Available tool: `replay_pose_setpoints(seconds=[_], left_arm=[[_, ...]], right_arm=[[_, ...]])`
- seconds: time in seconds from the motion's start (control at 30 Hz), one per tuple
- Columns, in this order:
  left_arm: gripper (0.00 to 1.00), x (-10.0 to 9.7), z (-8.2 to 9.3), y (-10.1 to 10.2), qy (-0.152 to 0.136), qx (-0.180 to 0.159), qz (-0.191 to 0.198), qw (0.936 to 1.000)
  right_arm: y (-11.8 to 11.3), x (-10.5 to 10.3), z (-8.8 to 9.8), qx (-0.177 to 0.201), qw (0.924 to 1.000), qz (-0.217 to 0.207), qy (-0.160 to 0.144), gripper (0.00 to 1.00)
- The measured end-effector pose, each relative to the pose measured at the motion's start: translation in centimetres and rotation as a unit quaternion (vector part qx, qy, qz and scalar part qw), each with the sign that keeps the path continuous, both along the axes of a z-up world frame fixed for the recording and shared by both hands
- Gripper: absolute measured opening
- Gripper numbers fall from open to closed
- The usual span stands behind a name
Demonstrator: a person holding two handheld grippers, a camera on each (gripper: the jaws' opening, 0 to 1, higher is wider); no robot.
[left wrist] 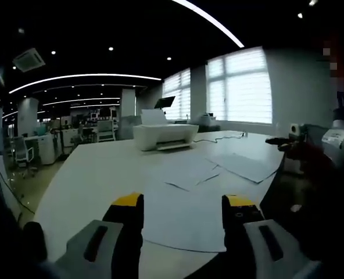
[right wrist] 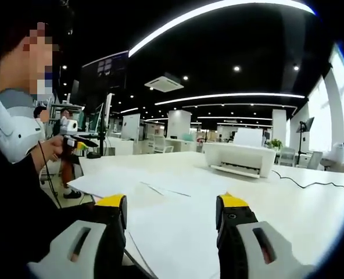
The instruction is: Organize the stack of printing papers by aligning and flattening the scattered papers on the table
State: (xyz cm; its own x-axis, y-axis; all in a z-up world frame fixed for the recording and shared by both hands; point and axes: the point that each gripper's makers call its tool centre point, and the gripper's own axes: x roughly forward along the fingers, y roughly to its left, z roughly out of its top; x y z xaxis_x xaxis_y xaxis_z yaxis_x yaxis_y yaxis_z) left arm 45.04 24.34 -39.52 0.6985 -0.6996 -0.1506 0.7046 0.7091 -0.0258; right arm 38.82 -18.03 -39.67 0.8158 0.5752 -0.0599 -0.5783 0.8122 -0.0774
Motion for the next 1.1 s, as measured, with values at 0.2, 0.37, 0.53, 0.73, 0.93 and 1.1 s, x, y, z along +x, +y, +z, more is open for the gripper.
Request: replay_pose_setpoints(seconds=[0.2, 0.37, 0.53, 0.73, 0.93, 1.1], left_arm=[[0.57, 0.5, -0.7, 0.0, 0.013, 0.001, 0.003, 0.9999], [0.56, 1.1, -0.9, 0.5, 0.021, 0.001, 0.013, 0.9997], [0.56, 1.7, -0.9, 0.7, 0.023, -0.002, 0.02, 0.9995], [0.56, 2.1, -1.4, 0.7, 0.029, 0.004, 0.021, 0.9993], [0.56, 2.7, -1.6, 0.6, 0.033, 0.007, 0.02, 0.9992], [0.56, 3.1, -1.7, 0.5, 0.034, 0.008, 0.021, 0.9992]], right_arm=[[-0.1, 0.0, -0.3, 0.001, 1.0, -0.001, 0.004, 0.58], [-0.1, 0.1, -0.5, 0.002, 1.0, -0.001, 0.006, 0.58], [0.1, 0.2, -0.7, 0.004, 1.0, -0.001, 0.007, 0.58], [0.1, 0.4, -1.1, 0.005, 0.9999, -0.001, 0.013, 0.58], [0.0, 0.4, -1.3, 0.004, 0.9999, 0.0, 0.017, 0.58], [0.0, 0.4, -1.6, 0.004, 0.9998, 0.0, 0.021, 0.58]])
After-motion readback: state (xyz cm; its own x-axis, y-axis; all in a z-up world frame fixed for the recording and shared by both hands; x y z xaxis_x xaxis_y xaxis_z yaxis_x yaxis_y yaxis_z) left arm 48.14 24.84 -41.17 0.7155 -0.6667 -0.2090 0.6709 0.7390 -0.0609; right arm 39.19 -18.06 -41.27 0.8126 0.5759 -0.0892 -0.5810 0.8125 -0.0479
